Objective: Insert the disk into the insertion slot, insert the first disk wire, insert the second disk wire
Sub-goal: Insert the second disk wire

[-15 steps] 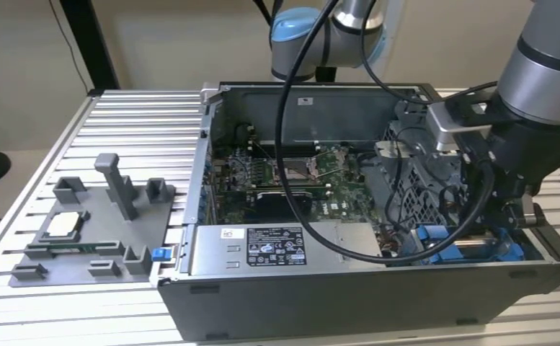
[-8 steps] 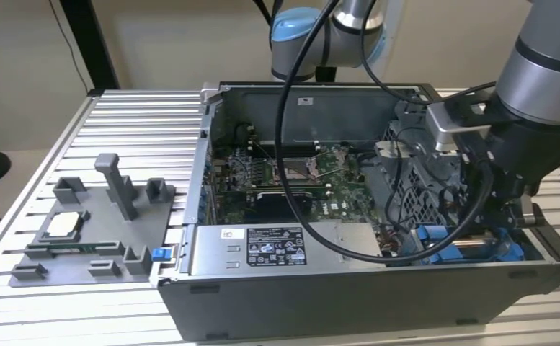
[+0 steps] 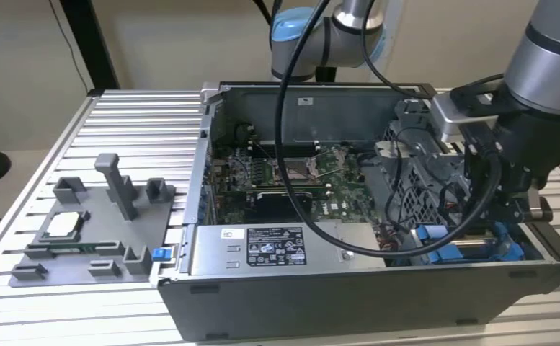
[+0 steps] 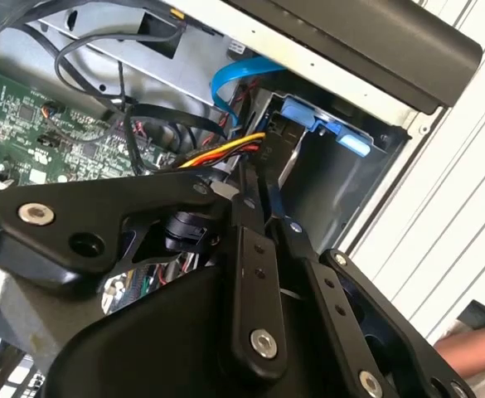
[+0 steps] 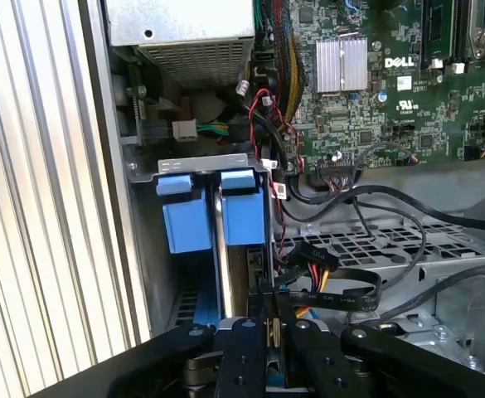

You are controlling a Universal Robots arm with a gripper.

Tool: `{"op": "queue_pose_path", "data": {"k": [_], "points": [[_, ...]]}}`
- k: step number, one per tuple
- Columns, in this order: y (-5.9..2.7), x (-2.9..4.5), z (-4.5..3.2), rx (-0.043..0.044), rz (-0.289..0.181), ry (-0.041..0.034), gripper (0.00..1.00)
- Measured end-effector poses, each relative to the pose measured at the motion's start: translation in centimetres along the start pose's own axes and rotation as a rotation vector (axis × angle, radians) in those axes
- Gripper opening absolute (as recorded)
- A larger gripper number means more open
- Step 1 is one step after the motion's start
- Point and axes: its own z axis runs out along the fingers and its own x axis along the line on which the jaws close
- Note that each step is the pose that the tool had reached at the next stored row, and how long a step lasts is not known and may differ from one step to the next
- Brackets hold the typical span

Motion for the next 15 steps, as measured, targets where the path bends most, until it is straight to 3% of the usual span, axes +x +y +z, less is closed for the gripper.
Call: {"op": "queue_pose_path", "data": {"k": [4,15], "points": [[-0.03,0.30,0.09,-0.0005,0.000,-0.0007,0.00],[0.06,0.12,0.56,-0.0005,0.000,-0.0003,0.00]]}}
